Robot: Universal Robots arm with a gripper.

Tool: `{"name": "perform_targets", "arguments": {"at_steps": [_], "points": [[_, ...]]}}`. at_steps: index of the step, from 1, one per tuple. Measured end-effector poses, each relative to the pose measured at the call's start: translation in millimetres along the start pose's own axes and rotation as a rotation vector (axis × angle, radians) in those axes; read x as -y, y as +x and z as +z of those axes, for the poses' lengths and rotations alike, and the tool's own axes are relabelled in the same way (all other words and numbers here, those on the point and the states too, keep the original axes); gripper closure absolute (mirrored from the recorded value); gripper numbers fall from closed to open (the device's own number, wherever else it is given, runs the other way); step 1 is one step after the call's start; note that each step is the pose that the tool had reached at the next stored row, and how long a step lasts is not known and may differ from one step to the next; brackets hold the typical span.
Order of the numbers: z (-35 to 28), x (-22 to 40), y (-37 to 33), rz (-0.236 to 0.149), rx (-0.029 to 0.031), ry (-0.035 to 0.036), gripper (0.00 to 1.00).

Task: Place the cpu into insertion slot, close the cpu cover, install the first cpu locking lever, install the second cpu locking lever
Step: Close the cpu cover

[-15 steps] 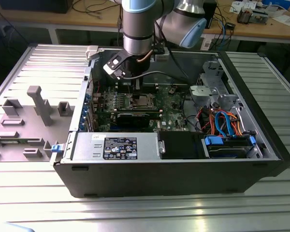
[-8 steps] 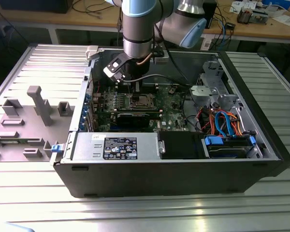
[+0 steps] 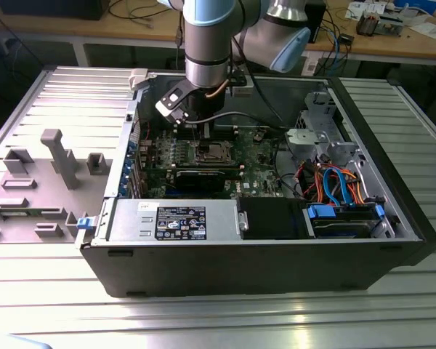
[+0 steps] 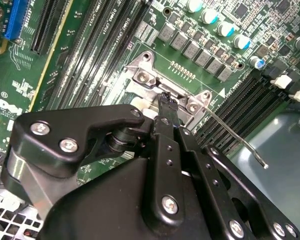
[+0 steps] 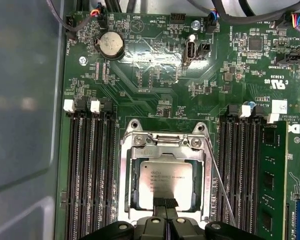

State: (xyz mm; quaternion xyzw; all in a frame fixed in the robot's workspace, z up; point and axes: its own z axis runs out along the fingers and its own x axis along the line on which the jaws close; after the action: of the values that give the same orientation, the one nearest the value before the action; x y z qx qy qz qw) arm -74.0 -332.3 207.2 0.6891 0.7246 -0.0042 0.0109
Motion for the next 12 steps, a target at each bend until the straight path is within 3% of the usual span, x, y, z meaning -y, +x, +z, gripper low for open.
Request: {"name": "perform_targets", "arguments": {"at_steps": [3,5,10,12], "points": [[-5.7,0.1,-0.3,0.000,0.0077,0.0014,0.89],[-5.8,-0.2,-0.3,0.000,0.0089,0.0014,0.89],[-5.1,-12.2,-1.0,0.000,0.0098,0.0015,0.89],[-5.0,-14.3,-1.1,0.000,0.0100,0.0016,0.89]]}}
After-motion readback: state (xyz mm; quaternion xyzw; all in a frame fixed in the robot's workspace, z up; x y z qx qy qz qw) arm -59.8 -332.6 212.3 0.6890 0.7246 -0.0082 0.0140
